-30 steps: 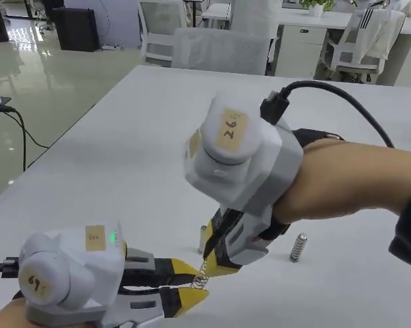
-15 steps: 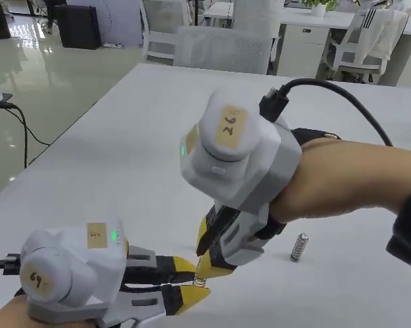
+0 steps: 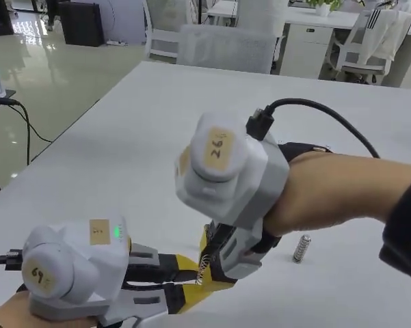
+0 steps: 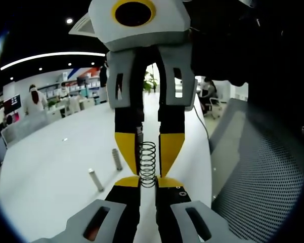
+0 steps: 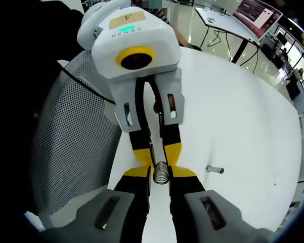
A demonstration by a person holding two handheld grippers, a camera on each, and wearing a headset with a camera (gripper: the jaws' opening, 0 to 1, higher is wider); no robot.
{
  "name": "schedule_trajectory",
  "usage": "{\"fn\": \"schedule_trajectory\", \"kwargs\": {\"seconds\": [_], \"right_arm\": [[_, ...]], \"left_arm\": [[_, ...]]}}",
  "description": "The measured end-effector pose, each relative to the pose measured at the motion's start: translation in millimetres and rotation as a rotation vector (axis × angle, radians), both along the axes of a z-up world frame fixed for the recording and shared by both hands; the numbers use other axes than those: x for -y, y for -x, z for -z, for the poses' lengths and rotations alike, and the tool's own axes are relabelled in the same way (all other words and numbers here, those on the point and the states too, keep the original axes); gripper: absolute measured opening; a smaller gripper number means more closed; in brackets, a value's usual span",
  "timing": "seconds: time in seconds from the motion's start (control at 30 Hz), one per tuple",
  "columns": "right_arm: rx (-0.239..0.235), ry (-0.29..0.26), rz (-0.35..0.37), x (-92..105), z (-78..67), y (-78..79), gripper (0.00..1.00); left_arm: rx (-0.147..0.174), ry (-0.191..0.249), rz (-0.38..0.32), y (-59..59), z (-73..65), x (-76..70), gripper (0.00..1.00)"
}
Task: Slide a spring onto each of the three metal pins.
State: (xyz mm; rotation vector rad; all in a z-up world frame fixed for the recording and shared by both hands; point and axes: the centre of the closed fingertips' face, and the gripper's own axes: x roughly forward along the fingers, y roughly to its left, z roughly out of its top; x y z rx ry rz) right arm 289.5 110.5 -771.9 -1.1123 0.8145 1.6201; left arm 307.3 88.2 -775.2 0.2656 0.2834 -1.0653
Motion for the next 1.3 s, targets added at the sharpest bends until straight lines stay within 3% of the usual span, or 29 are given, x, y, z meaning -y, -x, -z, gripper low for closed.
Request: {"fn": "schedule_trajectory", "kwargs": {"seconds": [0.4, 0.83, 1.17, 1.3], "right_arm": [[-0.001, -0.002, 0.019, -0.1, -1.2, -4.4, 0.08], [0.01, -0.009, 0.068, 7.3, -7.5, -21.2, 0.08], [0.032, -0.015, 0.115, 13.7, -12.5, -42.6, 0.08], [0.038, -0.024, 0.138, 14.0, -14.6, -53.1, 0.08]], "left_arm": [[-0.003, 0.015, -0.01, -1.9, -1.1, 0.4, 0.03], [-0.016, 0.028, -0.074, -7.7, 4.5, -13.0, 0.23], [-0.037, 0.038, -0.138, -15.0, 9.2, -23.5, 0.44], [-0.039, 0.042, -0.148, -15.8, 10.6, -25.3, 0.46]]}}
